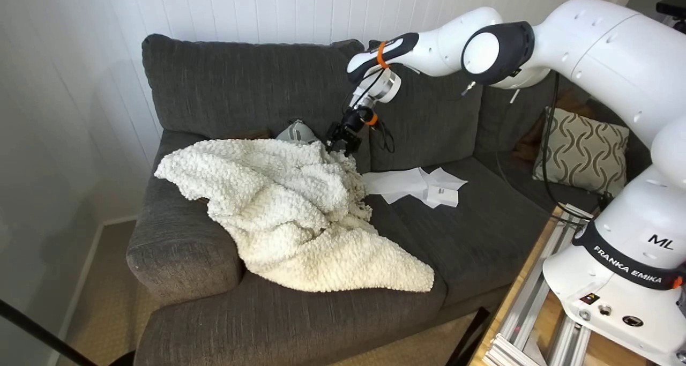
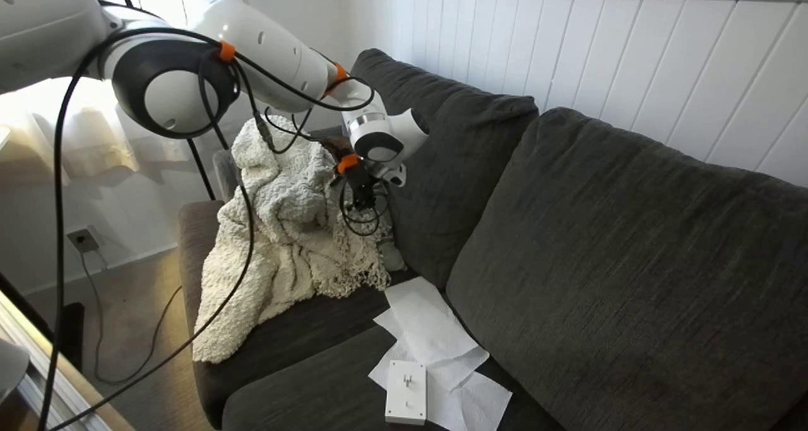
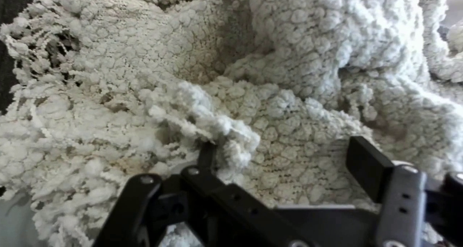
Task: Move the white blanket to the right side of the sofa
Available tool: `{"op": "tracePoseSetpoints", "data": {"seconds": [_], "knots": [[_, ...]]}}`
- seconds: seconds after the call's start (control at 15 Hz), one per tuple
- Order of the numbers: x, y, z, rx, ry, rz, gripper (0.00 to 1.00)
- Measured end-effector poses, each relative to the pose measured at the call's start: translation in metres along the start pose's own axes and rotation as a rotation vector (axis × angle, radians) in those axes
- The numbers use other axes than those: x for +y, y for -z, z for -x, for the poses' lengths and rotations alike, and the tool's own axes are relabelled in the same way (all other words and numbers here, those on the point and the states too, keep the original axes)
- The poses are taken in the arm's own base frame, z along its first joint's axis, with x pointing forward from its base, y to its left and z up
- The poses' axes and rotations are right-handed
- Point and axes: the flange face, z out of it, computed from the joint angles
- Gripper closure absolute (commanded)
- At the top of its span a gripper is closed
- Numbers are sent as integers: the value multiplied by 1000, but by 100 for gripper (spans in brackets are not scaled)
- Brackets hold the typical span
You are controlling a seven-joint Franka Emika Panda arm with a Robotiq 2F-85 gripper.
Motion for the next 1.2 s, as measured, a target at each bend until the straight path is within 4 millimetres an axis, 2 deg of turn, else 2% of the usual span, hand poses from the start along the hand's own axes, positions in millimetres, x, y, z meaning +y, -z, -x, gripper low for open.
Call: {"op": "tracePoseSetpoints", "data": {"seconds": [0.33,0.47,0.53,0.67,0.73,0.8,1.2], "knots": [[-1,5,0,0,15,-25,74],[3,6,0,2,-2,-16,80],[6,8,0,6,-13,-6,94],[15,11,0,19,-31,20,78],[19,12,0,24,-40,35,62],[23,12,0,26,-50,50,61],[34,-2,2,12,-79,96,20]]}}
